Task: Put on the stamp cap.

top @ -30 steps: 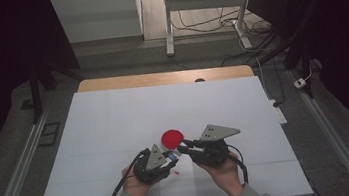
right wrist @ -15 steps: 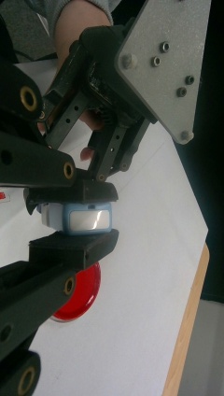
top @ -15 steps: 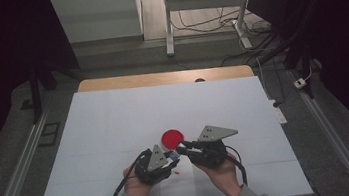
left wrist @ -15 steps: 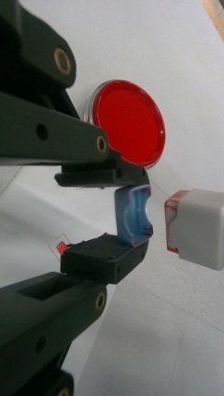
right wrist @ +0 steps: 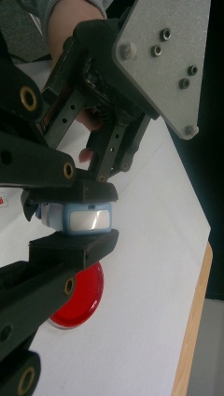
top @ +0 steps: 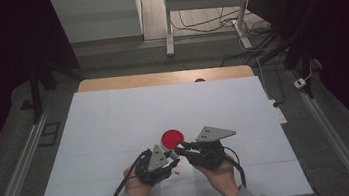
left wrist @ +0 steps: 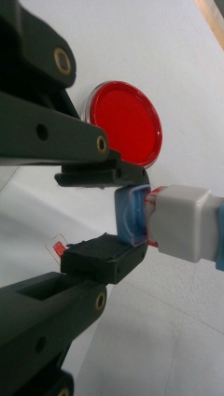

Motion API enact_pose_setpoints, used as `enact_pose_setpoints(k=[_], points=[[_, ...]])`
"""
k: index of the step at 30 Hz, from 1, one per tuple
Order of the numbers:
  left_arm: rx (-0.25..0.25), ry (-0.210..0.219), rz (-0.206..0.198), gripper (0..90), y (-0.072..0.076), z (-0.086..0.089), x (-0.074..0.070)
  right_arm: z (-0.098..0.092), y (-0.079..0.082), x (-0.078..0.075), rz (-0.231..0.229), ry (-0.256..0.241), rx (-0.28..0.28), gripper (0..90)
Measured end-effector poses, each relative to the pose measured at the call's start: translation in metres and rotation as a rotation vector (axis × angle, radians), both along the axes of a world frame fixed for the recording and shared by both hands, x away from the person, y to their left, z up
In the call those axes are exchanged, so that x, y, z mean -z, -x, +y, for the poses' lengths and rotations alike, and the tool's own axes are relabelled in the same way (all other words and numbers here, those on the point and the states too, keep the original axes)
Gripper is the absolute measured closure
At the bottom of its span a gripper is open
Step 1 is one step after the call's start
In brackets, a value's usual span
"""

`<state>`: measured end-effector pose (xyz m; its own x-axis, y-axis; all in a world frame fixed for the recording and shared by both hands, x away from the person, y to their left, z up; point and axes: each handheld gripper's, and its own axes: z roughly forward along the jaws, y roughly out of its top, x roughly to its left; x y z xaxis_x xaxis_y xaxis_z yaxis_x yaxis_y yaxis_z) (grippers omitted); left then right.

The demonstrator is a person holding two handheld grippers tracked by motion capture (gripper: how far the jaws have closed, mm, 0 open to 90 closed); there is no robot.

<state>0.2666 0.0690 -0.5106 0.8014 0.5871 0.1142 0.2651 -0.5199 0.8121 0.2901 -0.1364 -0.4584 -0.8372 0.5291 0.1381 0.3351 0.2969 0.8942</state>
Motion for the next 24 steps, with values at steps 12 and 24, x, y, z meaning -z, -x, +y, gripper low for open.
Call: enact_pose_setpoints(k=[12, 24], points=[[-0.007, 0.006, -0.014, 65.2, 0.001, -0.0008, -0.0003, 0.0015, -0.0005, 0.0022, 0.027, -0.019, 0.028, 75.2], [-0.014, 0.0, -0.022, 65.2, 0.0015, -0.0018, 0.0003, 0.0025, -0.0002, 0.0037, 0.042, -0.023, 0.033, 75.1]])
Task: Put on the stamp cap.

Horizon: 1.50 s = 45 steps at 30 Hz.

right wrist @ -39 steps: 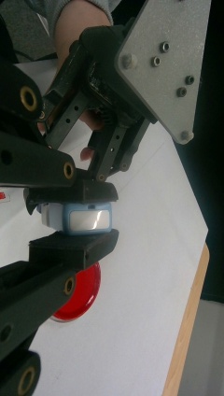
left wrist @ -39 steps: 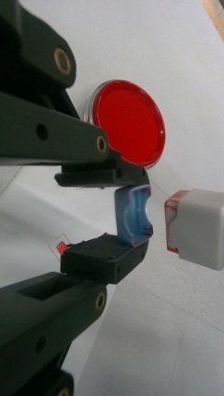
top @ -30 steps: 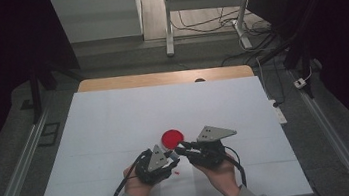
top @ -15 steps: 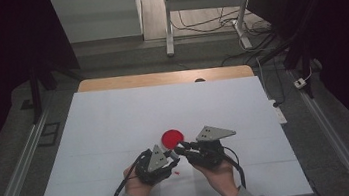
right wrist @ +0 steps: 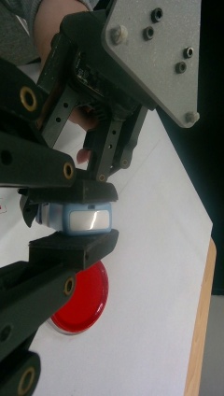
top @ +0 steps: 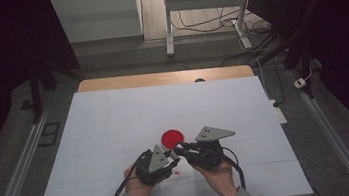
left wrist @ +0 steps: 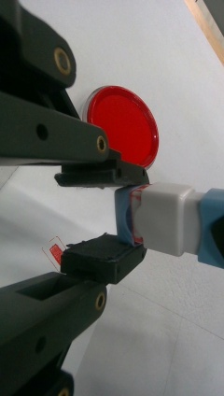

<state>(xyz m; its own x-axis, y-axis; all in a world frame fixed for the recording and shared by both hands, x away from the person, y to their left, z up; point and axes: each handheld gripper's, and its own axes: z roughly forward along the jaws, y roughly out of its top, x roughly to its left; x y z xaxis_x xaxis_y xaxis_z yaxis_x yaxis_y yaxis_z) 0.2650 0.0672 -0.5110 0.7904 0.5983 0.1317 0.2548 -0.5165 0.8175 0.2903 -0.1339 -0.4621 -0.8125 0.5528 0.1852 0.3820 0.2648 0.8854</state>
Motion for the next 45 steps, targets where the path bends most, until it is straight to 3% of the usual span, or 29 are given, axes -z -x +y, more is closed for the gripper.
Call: enact_pose_setpoints(k=[13, 45], points=[[-0.012, -0.011, -0.02, 65.2, 0.0017, -0.0014, 0.0012, 0.0, -0.0001, 0.0017, 0.031, -0.007, 0.031, 75.1], [-0.02, -0.047, -0.075, 65.3, 0.0069, -0.0053, 0.002, -0.0004, -0.0018, 0.0051, 0.073, -0.008, 0.023, 75.3]])
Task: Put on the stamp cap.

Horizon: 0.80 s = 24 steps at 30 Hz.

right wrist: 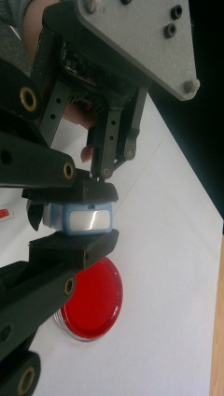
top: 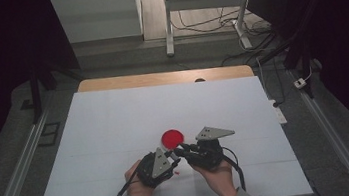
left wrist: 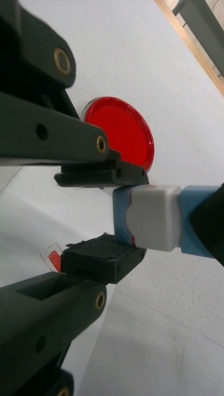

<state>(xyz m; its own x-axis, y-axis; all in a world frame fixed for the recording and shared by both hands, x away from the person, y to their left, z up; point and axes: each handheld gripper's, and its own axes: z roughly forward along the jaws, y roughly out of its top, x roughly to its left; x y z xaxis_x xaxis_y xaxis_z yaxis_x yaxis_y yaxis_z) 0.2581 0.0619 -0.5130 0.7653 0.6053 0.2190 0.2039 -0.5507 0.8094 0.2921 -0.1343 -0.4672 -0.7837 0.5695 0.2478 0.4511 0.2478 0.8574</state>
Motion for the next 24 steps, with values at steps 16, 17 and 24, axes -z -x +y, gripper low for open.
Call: enact_pose_setpoints(k=[16, 17, 24], points=[[-0.004, 0.004, -0.013, 65.5, 0.0017, -0.0001, -0.0008, -0.001, -0.0013, 0.0024, 0.022, -0.005, -0.006, 75.5], [-0.006, 0.009, -0.01, 65.5, 0.0016, 0.0, -0.0009, -0.001, -0.0012, 0.0024, 0.023, -0.005, -0.006, 75.5], [0.002, 0.016, -0.008, 65.4, 0.0006, 0.0014, -0.0009, -0.0007, -0.0013, 0.002, 0.021, -0.001, -0.009, 75.5]])
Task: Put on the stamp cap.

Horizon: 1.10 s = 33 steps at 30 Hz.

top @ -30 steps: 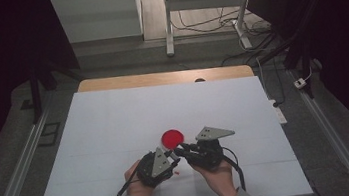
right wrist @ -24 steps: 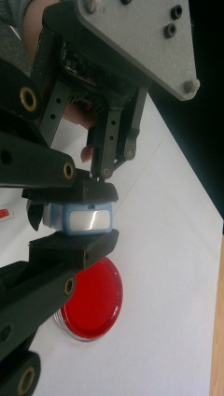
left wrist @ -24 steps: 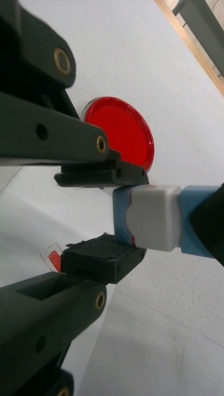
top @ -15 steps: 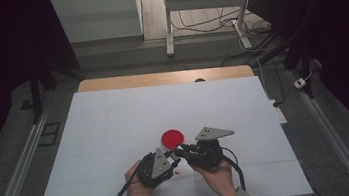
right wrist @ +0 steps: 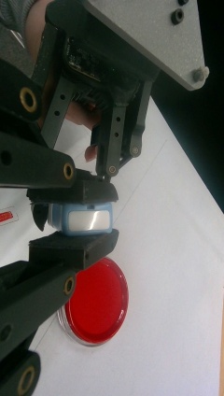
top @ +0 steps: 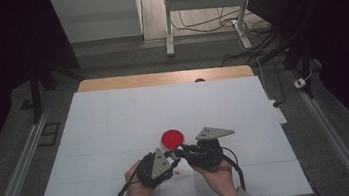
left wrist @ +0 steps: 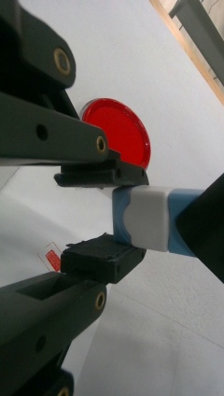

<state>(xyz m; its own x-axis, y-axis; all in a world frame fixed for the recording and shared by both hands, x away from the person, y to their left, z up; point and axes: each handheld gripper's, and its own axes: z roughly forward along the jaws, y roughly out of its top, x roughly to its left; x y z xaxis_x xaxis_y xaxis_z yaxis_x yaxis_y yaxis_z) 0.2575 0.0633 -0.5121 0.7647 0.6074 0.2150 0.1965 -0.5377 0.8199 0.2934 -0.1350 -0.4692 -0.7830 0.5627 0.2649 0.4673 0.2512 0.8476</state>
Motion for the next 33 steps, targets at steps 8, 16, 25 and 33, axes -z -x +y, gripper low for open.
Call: enact_pose_setpoints(k=[8, 16, 25, 33], points=[[0.0, 0.019, 0.017, 65.0, -0.0016, 0.0014, 0.0009, -0.0007, 0.0006, -0.0037, -0.021, -0.001, 0.0, 75.4], [-0.002, 0.04, 0.029, 62.6, -0.0032, 0.0029, 0.0012, -0.0001, 0.0017, -0.0042, -0.042, 0.003, -0.005, 75.3], [-0.001, 0.061, 0.066, 50.4, -0.0062, 0.0051, 0.0012, -0.0008, 0.0019, -0.0048, -0.066, 0.003, -0.006, 75.3], [-0.002, 0.081, 0.108, 39.1, -0.0086, 0.0092, 0.0005, -0.0036, 0.0003, -0.005, -0.07, 0.002, -0.005, 75.3]])
